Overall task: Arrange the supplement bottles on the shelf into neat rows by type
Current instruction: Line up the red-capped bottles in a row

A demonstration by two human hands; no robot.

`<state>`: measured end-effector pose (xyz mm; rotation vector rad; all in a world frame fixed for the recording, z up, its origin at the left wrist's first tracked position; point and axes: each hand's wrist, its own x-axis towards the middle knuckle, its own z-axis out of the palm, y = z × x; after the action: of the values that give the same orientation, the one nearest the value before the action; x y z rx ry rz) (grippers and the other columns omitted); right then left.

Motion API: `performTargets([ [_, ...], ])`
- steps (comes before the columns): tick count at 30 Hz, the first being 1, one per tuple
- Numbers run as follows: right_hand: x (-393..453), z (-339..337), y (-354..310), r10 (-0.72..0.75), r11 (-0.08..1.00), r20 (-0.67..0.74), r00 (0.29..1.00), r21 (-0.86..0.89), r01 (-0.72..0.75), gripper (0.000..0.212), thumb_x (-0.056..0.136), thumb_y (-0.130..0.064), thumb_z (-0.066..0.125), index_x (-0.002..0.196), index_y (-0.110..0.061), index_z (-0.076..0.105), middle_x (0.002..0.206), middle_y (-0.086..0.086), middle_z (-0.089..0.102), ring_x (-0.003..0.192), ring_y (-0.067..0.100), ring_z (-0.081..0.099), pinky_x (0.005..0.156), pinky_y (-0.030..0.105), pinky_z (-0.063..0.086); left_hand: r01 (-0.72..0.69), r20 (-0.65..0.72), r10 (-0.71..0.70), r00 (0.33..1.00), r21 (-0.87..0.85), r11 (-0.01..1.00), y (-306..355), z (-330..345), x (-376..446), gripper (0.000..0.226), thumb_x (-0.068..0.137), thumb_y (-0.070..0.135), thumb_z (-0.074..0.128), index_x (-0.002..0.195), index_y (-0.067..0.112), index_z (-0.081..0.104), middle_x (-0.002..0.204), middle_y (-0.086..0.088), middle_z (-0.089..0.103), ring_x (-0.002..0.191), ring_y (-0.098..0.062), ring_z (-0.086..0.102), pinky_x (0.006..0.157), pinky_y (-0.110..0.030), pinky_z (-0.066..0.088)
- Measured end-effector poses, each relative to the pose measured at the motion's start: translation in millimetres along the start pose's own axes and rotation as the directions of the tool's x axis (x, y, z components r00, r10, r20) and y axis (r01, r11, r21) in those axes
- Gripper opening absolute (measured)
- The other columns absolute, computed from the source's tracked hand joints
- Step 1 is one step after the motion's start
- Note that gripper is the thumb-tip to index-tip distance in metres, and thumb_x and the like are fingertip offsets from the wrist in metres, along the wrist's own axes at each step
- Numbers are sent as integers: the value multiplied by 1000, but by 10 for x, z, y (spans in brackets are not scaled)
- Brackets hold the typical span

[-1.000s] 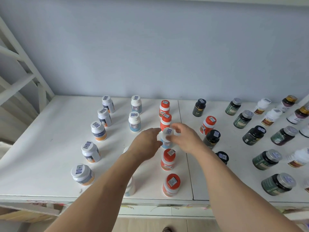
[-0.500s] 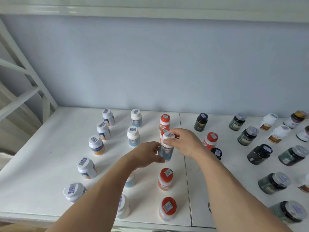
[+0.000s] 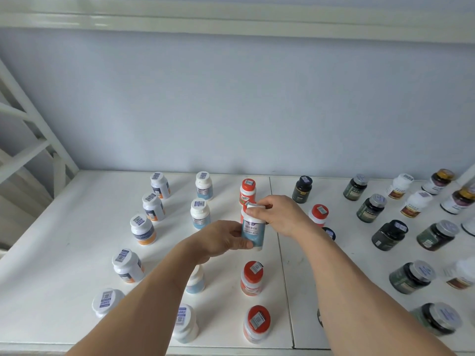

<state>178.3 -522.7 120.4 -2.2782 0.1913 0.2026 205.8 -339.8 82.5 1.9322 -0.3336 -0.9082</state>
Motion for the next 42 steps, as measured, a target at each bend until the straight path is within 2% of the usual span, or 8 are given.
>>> performTargets([
  [3, 9, 7, -14, -18, 1000, 2, 1000, -4, 18, 43, 90, -46, 64, 123, -19, 64, 119, -2, 65, 99, 12, 60, 65, 19, 42, -7, -39, 9, 999, 50, 999, -4, -13, 26, 48, 78, 30, 79, 123, 20, 64, 111, 6, 71, 106, -16, 64, 103, -33, 45],
  [7, 40, 83, -30, -36, 999, -5, 999, 40, 36, 32, 85, -41, 70, 110, -20, 67, 108, -1, 68, 94, 14, 62, 73, 27, 51, -10, -154, 80, 985, 409, 912, 32, -97, -34, 48, 79, 37, 74, 124, 23, 61, 116, 8, 67, 104, -14, 62, 94, -30, 50],
  [10, 66, 200, -40, -48, 998, 22, 999, 39, 48, 30, 81, -40, 74, 104, -23, 67, 102, -3, 69, 94, 15, 64, 87, 39, 54, 68, -266, 177, 948, 710, 701, 57, -198, -155, 49, 89, 41, 63, 134, 27, 51, 129, 9, 59, 115, -15, 57, 94, -30, 48],
  [13, 79, 328, -101, -74, 997, 26, 997, 2, 74, 33, 80, -39, 76, 107, -23, 65, 104, -5, 68, 95, 15, 64, 83, 34, 52, 129, -304, 330, 894, 878, 461, -45, -293, -238, 38, 96, 42, 48, 131, 28, 51, 128, 8, 59, 113, -21, 58, 86, -34, 49],
  [16, 80, 487, -178, -95, 995, 26, 995, -32, 96, 34, 80, -39, 76, 108, -25, 64, 104, -8, 67, 94, 12, 63, 71, 25, 47, 126, -295, 404, 866, 911, 393, -192, -369, -288, 31, 97, 40, 46, 120, 23, 57, 116, 3, 63, 103, -25, 60, 77, -34, 48],
  [21, 123, 764, -328, -67, 997, 7, 998, -27, 67, 38, 80, -37, 77, 113, -27, 63, 111, -9, 66, 98, 9, 64, 74, 25, 48, 98, -289, 490, 822, 920, 378, -404, -588, -338, 28, 96, 39, 47, 115, 23, 59, 109, 2, 65, 96, -25, 61, 70, -33, 46],
  [24, 151, 925, -411, -39, 999, -10, 999, -29, 39, 36, 77, -39, 78, 108, -27, 65, 106, -9, 67, 95, 9, 65, 81, 33, 54, 64, -251, 493, 833, 929, 365, -504, -739, -371, 29, 96, 39, 46, 117, 23, 58, 113, 4, 64, 99, -23, 61, 73, -33, 45],
  [42, 196, 1506, -616, 67, 998, -99, 993, -3, -67, 46, 78, -31, 79, 119, -24, 60, 113, -9, 59, 100, 11, 62, 89, 29, 50, -38, -194, 487, 852, 903, 427, -687, -1155, -499, 32, 97, 40, 44, 119, 22, 59, 116, 5, 63, 103, -21, 60, 74, -32, 49],
])
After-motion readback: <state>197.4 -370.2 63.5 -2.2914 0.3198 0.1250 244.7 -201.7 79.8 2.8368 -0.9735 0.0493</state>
